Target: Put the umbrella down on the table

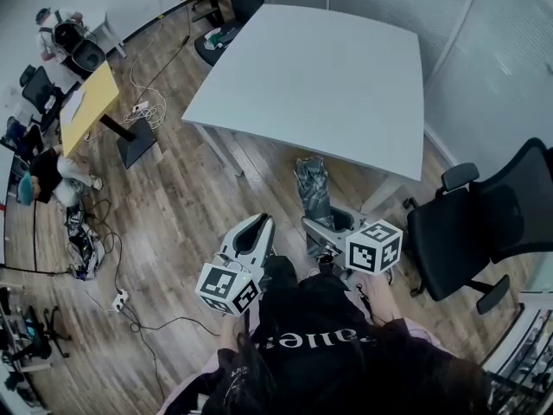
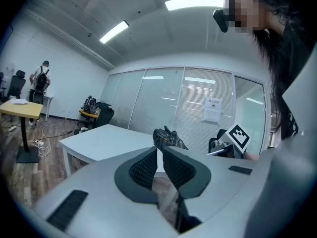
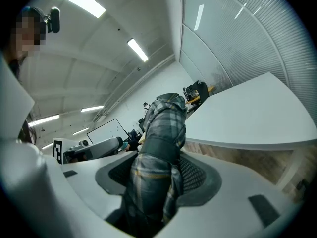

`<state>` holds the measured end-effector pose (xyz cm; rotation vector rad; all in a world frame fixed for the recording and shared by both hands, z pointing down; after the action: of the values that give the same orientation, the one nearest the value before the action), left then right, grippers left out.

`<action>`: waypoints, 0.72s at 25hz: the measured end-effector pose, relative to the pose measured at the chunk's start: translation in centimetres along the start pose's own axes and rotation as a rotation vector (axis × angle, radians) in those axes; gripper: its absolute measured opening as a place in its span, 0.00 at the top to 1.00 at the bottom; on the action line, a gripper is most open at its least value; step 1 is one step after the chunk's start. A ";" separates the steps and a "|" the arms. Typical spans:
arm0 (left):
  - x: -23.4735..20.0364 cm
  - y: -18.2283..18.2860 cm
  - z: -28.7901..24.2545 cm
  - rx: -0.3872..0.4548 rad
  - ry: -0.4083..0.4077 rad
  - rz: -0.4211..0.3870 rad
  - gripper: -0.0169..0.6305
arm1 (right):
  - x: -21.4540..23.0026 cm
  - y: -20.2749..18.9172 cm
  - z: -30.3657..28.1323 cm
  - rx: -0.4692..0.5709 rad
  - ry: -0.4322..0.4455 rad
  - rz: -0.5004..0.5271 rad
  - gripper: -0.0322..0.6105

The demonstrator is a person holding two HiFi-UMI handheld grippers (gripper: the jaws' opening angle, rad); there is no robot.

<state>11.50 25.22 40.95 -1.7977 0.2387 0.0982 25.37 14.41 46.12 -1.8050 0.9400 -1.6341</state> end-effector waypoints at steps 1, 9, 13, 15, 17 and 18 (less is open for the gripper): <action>-0.3 0.1 -0.3 -0.001 -0.002 0.002 0.90 | 0.1 0.2 -0.3 0.000 -0.001 -0.001 0.56; -4.8 1.8 -2.9 0.000 -0.028 0.009 0.90 | 1.6 2.5 -4.5 0.003 -0.037 -0.001 0.56; -8.4 3.7 -4.3 0.005 -0.050 -0.002 0.90 | 2.1 4.2 -8.0 0.014 -0.060 -0.007 0.56; -10.4 4.8 -4.9 0.009 -0.061 -0.007 0.90 | 2.2 4.9 -10.0 0.023 -0.068 -0.013 0.56; -12.4 5.8 -5.4 0.018 -0.069 -0.010 0.90 | 2.3 5.7 -12.0 0.030 -0.075 -0.013 0.56; -13.4 6.2 -5.6 0.023 -0.072 -0.013 0.90 | 2.3 6.0 -13.0 0.032 -0.078 -0.012 0.56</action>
<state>-3.26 19.89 38.95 -1.7695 0.1758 0.1506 11.68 9.77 44.66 -1.8426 0.8654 -1.5650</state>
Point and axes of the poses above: the fingertips, and each gripper's own axes: z backward along the fingers, x to its right, y out of its top, the point moved 6 cm from there along z, backward along the fingers, and after that the axes turned 14 degrees about y, right-handed, at the moved point
